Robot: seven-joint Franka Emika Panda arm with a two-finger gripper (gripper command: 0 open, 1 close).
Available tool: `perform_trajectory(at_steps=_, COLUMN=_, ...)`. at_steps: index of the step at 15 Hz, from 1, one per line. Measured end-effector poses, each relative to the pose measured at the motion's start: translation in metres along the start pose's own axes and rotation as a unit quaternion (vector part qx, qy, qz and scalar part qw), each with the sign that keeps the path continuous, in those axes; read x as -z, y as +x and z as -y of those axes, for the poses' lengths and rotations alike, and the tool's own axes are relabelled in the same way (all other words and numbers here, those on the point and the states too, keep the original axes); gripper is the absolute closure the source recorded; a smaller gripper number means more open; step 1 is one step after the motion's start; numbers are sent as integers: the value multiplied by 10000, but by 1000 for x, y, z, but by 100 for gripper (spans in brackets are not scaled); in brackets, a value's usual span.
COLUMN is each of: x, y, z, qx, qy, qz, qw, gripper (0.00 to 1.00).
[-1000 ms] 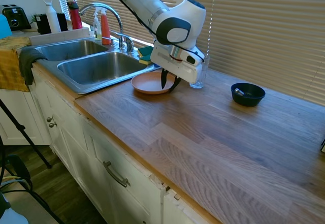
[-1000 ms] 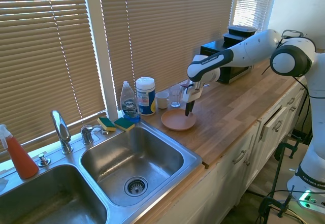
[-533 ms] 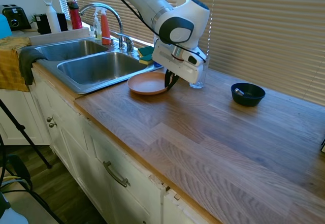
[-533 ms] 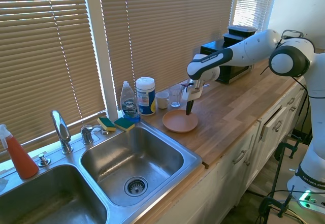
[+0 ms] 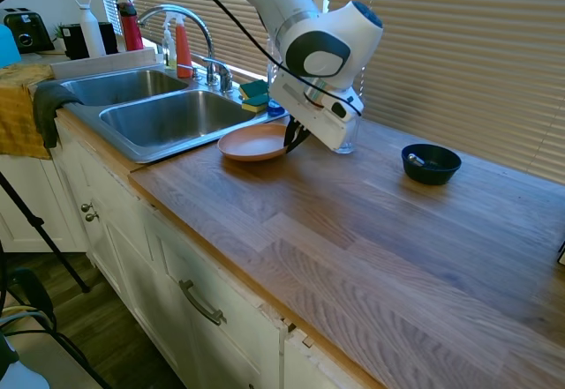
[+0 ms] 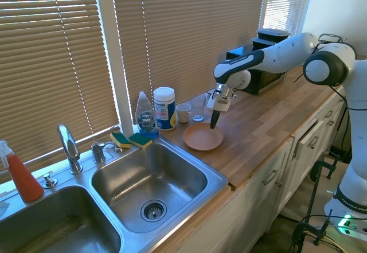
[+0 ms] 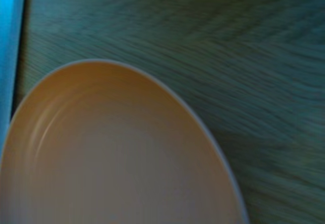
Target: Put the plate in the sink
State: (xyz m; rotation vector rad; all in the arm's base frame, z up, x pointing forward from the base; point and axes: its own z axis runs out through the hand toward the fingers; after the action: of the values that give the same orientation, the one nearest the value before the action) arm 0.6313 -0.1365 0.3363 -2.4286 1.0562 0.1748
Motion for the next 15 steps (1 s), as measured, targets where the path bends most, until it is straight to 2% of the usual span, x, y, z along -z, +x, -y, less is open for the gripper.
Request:
perform_trajectory(at_steps=4, x=25, y=-54, z=39, qx=132, qy=189, qz=-30, qw=9997, gripper=100)
perform_trajectory(at_steps=7, x=26, y=-110, z=75, qx=57, qy=92, qz=1, qw=9999, gripper=100)
perform_trajectory(at_steps=8, x=24, y=-112, z=77, qx=74, qy=82, qz=4, qw=9999, gripper=100)
perform_trajectory(at_steps=11, x=7, y=-134, z=103, qx=210, qy=-48, qz=-95, qw=9997, gripper=100)
perform_trajectory(at_steps=15, x=-45, y=-183, z=175, qx=793, qy=-182, qz=-185, qw=9965, gripper=100)
